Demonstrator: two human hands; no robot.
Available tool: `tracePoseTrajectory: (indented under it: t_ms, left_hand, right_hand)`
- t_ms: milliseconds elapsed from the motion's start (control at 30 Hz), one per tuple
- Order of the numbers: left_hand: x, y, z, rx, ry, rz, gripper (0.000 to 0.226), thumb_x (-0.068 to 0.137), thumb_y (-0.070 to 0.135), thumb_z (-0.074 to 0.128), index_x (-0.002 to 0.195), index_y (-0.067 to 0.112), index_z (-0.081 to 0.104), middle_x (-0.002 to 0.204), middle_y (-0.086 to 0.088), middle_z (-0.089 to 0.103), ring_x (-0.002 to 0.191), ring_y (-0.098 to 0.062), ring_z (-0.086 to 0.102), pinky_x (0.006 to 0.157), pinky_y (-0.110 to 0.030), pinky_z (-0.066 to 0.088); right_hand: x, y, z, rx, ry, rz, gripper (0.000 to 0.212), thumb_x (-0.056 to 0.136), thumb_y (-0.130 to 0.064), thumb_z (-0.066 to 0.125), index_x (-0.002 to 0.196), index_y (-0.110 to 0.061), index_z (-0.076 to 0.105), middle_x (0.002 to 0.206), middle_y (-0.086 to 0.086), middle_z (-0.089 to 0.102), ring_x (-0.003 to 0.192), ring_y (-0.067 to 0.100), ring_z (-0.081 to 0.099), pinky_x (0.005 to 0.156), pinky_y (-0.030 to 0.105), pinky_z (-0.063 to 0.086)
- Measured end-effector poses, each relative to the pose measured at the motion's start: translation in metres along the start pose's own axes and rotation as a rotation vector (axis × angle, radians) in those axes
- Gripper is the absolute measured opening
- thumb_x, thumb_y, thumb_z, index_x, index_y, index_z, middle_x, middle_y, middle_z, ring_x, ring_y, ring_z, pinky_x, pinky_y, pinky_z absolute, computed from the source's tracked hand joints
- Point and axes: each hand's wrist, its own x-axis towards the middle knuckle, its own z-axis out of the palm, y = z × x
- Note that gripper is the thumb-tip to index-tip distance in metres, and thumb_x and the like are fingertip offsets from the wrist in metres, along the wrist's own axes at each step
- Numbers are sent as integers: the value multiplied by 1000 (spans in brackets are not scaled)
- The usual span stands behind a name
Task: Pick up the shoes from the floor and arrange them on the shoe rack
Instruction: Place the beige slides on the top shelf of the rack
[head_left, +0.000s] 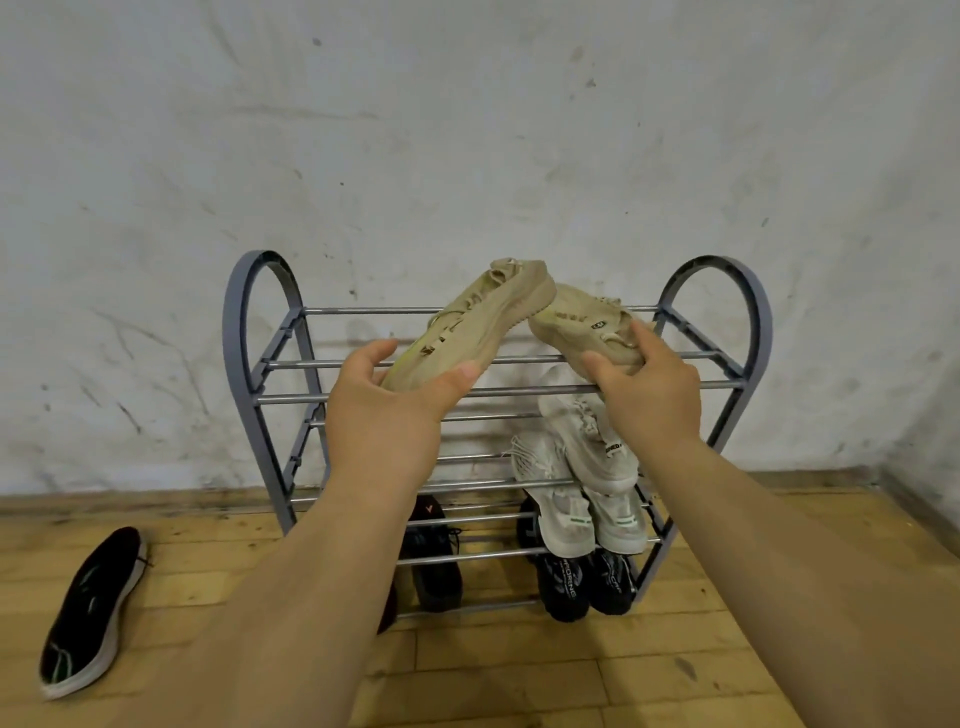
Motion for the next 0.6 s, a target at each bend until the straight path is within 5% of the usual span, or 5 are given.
tracePoseTrajectory:
  t_ms: [200, 333, 467, 600]
  left_hand:
    - [3, -3, -2, 24, -29, 22, 78, 67, 47, 91, 135, 36, 55, 120, 6, 62, 100, -13, 66, 70, -25, 50]
    - [5, 2, -3, -9, -97, 31, 83, 63, 44, 94, 136, 37, 55, 119, 6, 65, 100, -17, 70, 88, -39, 59]
    - [4, 9, -7, -11, -336, 79, 94, 47, 43, 98, 133, 40, 59, 118, 9, 71, 101, -11, 73, 91, -37, 59]
    - [-1, 11, -9, -35, -549, 80, 80, 44, 29, 97, 119, 31, 70, 114, 10, 76, 102, -9, 74, 86, -29, 57]
  right_hand:
    - [1, -8, -11, -9, -126, 35, 78, 76, -69, 66, 144, -42, 41, 136, -3, 60, 127, 29, 51, 105, 51, 47]
    - [0, -16, -39, 144, -59, -37, 69, 89, -56, 67, 150, -37, 40, 154, -6, 45, 138, 18, 45, 107, 42, 43]
    - [-3, -29, -70, 489, -165, 62, 57, 98, -42, 64, 150, -38, 42, 147, -3, 52, 120, 16, 62, 88, 33, 54]
    - [-14, -25, -94, 814, -369, 172, 44, 104, -23, 58, 146, -34, 50, 128, 1, 65, 88, 18, 73, 71, 30, 58]
